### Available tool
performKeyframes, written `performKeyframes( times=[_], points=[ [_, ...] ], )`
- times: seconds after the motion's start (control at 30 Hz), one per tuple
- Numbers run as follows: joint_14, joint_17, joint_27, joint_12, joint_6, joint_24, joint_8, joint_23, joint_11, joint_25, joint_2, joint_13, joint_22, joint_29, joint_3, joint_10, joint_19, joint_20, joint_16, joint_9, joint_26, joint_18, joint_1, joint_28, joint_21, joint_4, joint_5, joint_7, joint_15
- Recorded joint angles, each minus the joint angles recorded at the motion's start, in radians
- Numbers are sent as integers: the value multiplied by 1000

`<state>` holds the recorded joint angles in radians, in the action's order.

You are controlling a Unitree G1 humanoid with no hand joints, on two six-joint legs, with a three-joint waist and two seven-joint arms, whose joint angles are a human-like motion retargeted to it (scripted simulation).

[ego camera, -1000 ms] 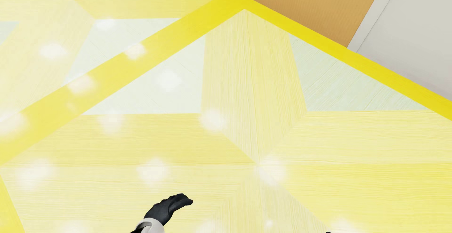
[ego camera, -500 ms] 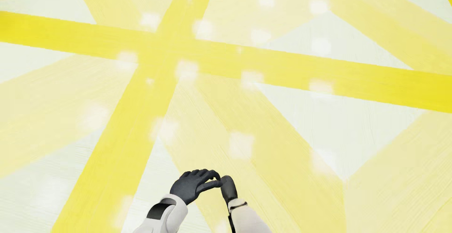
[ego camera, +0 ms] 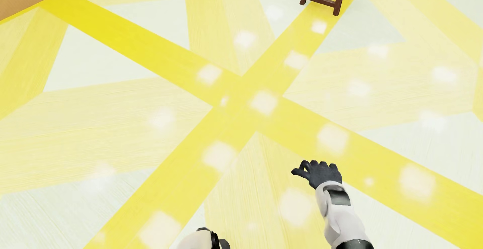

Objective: Head to the stool

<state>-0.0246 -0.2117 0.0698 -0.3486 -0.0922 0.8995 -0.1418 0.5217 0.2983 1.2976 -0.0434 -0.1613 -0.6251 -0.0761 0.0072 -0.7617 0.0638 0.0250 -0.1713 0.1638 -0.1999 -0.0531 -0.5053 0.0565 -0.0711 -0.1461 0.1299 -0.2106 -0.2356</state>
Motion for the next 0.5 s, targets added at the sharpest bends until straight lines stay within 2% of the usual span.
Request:
performKeyframes(
  times=[0.07,0.1,0.13,0.2,0.23,0.27,0.33,0.37,0.4,0.43,0.47,0.5],
  points=[
    [13,12,19,-46,7,-11,21,-123,-40,-125,-75,-57,37,-24,15,426,0,-58,37,-9,11,26,18,-16,-69,72,21,12,-41],
    [4,10,14,-67,11,-6,30,-187,-46,-197,-112,-71,53,-34,19,564,-1,-76,53,-12,19,33,32,-17,-107,90,30,-2,-61],
    [7,0,6,-80,17,6,37,-246,-29,-251,-144,-73,63,-43,24,599,-3,-83,66,-14,30,29,33,-16,-142,103,33,-15,-75],
    [106,-22,6,-81,36,37,44,-337,76,-297,-190,-36,55,-44,35,476,-29,-87,93,-12,34,-76,29,-15,-191,138,14,31,-46],
    [108,-26,16,-76,49,53,47,-360,178,-290,-190,0,44,-49,39,375,-46,-91,108,-8,28,-102,31,-18,-207,139,-4,25,14],
    [46,-22,33,-69,63,65,53,-363,337,-276,-154,38,34,-59,42,277,-80,-98,127,-3,21,-112,34,-23,-220,136,-28,7,99],
    [-92,-12,71,-52,92,77,73,-315,724,-182,-7,101,30,-72,44,169,-210,-111,162,5,23,-98,91,-34,-252,131,-85,-28,285],
    [-140,-1,89,-38,104,85,86,-269,871,-119,79,128,33,-63,40,162,-199,-109,170,8,30,-88,141,-44,-259,133,-113,-43,327],
    [-175,19,111,-17,114,95,91,-214,970,-73,161,161,37,-44,32,172,-165,-99,170,10,41,-78,199,-50,-248,138,-142,-50,284],
    [-202,50,137,8,121,109,78,-153,1021,-61,236,204,43,-18,20,195,-135,-83,161,11,52,-69,260,-50,-212,145,-182,-47,262],
    [-224,83,165,37,125,120,56,-91,1025,-88,304,248,55,4,5,222,-118,-61,149,11,69,-59,318,-49,-153,157,-231,-37,264],
    [-245,112,197,63,128,124,32,-28,987,-137,364,289,79,22,-12,247,-101,-39,138,10,89,-49,371,-48,-83,170,-274,-22,260]
  ],
)
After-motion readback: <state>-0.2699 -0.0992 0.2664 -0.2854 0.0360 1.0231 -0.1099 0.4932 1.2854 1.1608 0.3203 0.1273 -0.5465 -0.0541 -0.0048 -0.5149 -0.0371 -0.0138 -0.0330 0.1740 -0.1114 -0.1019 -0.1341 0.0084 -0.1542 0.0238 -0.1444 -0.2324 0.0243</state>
